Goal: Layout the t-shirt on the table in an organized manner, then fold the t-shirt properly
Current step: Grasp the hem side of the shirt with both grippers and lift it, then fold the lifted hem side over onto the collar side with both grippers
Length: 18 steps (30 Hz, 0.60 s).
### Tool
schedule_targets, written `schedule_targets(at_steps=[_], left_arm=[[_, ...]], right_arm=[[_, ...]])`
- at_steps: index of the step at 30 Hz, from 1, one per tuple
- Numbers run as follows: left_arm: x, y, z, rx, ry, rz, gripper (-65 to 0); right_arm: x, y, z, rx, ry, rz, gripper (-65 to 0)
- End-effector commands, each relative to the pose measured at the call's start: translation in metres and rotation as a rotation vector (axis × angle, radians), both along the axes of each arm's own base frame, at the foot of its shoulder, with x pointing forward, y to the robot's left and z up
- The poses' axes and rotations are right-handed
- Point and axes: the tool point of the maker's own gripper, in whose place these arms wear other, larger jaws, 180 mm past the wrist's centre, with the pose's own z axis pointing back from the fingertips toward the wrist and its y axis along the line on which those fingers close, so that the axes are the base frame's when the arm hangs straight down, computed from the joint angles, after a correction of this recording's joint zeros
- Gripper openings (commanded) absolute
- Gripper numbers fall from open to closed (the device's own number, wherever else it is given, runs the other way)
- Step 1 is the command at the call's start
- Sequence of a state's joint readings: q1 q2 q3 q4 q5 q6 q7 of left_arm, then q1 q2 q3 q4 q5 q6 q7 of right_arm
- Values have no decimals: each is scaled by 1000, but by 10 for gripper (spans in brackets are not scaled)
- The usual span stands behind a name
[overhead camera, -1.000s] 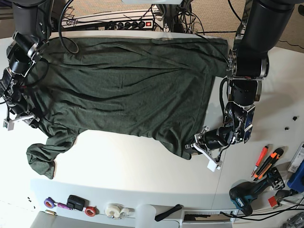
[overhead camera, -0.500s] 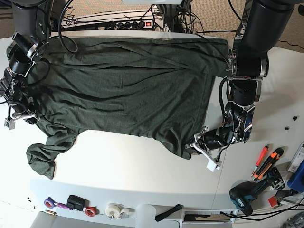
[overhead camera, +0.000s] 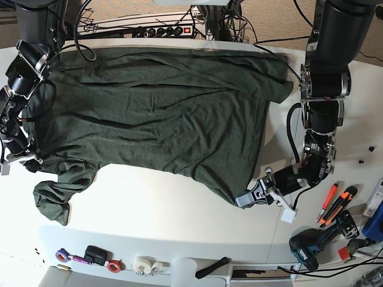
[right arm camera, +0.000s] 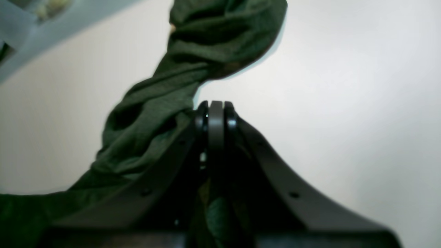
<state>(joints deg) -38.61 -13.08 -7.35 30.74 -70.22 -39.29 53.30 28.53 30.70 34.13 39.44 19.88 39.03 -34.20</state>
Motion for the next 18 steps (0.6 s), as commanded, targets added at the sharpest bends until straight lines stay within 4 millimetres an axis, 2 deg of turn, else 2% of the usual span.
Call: schedule_targets(at_steps=[1,7,11,14,18], left_arm=[[14,8,30,-37,-69,13,-650],[-6,7,44,-137,-38,-98,-650],[-23,9,37,-87,-9,-194,-650],[-32,8,34,-58,-15,-233,-650],[-43,6,35,-25,-61,-249,-650]], right_arm=[[8,-11,31,-15,-84,-5,-650],[-9,-4,9,61,-41,0,-650],[-31,-5,-6,63,-19,-6,-650],[-49,-11,0,57,-39,-23,-650],[-71,-27,23,60,-93,-62,-650]])
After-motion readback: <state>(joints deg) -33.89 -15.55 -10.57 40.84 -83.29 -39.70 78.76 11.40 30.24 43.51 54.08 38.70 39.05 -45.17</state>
